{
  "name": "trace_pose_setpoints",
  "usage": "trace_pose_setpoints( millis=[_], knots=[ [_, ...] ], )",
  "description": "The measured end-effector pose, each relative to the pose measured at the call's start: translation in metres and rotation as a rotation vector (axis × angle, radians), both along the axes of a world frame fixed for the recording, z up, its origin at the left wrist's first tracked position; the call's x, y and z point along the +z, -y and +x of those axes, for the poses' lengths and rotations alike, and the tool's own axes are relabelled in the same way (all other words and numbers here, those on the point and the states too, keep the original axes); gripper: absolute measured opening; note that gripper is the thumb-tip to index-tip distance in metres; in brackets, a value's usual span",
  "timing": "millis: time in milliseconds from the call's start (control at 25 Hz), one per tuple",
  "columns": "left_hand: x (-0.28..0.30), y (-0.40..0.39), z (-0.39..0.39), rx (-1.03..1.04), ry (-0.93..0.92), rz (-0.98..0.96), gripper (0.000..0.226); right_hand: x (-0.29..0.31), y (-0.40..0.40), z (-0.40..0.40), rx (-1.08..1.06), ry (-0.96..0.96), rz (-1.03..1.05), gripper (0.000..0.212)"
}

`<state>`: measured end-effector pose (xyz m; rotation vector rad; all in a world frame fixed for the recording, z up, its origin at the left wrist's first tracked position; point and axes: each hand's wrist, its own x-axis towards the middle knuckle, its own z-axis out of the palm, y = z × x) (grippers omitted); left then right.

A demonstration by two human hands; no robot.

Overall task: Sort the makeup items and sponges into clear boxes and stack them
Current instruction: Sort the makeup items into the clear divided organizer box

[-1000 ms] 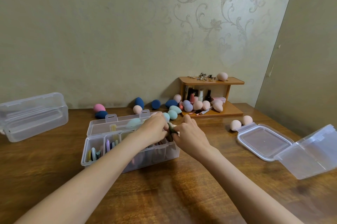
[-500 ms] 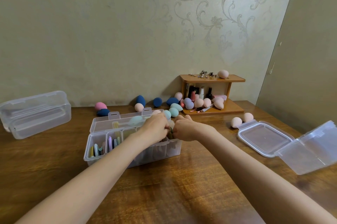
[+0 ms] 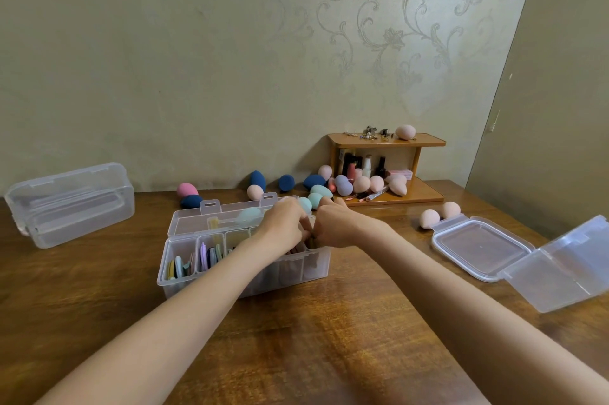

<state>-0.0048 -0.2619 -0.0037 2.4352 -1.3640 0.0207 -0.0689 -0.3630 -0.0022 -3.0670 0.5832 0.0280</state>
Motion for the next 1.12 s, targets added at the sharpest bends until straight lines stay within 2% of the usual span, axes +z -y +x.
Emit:
trace_pose_setpoints(
  millis=[120,200,320,440,520,600,680,760,800,920,1000,1120],
  knots=[
    [0.003,0.011,0.001,0.117,0.033,0.087,0.027,-0.006,-0.009,-0.003,0.014,0.196,-0.056,0.023],
    [0.009,0.019,-0.001,0.17,0.048,0.186,0.035,-0.004,-0.009,-0.01,0.052,0.311,-0.019,0.024],
    [0.008,0.026,-0.004,0.189,0.137,0.233,0.032,-0.004,-0.002,-0.016,0.077,0.249,0.216,0.025],
    [0.005,0.028,-0.005,0.169,0.114,0.183,0.03,-0.01,-0.004,-0.007,-0.01,0.284,0.237,0.025],
    [0.003,0.022,-0.004,0.141,0.053,0.112,0.033,-0.011,-0.004,0.0,-0.051,0.22,0.234,0.025],
    [0.007,0.007,0.001,0.082,-0.029,-0.002,0.022,-0.002,0.003,0.001,-0.023,0.146,0.337,0.024],
    [0.021,-0.017,0.018,0.08,-0.09,-0.124,0.015,0.016,0.016,-0.005,-0.055,0.273,0.567,0.023],
    [0.03,-0.047,0.049,0.165,-0.15,-0.171,0.015,0.025,0.028,-0.001,-0.192,0.494,0.737,0.021],
    [0.03,-0.059,0.062,0.212,-0.182,-0.176,0.015,0.025,0.03,0.001,-0.247,0.522,0.765,0.021],
    [0.015,-0.094,0.089,0.392,-0.207,-0.142,0.013,0.008,0.022,0.017,-0.296,0.396,0.897,0.029],
    [0.005,-0.114,0.096,0.547,-0.223,-0.105,0.033,0.001,0.016,0.021,-0.307,0.392,0.99,0.036],
    [-0.001,-0.134,0.094,0.611,-0.457,-0.156,0.047,-0.004,0.012,0.023,-0.359,0.414,1.052,0.042]
  ],
)
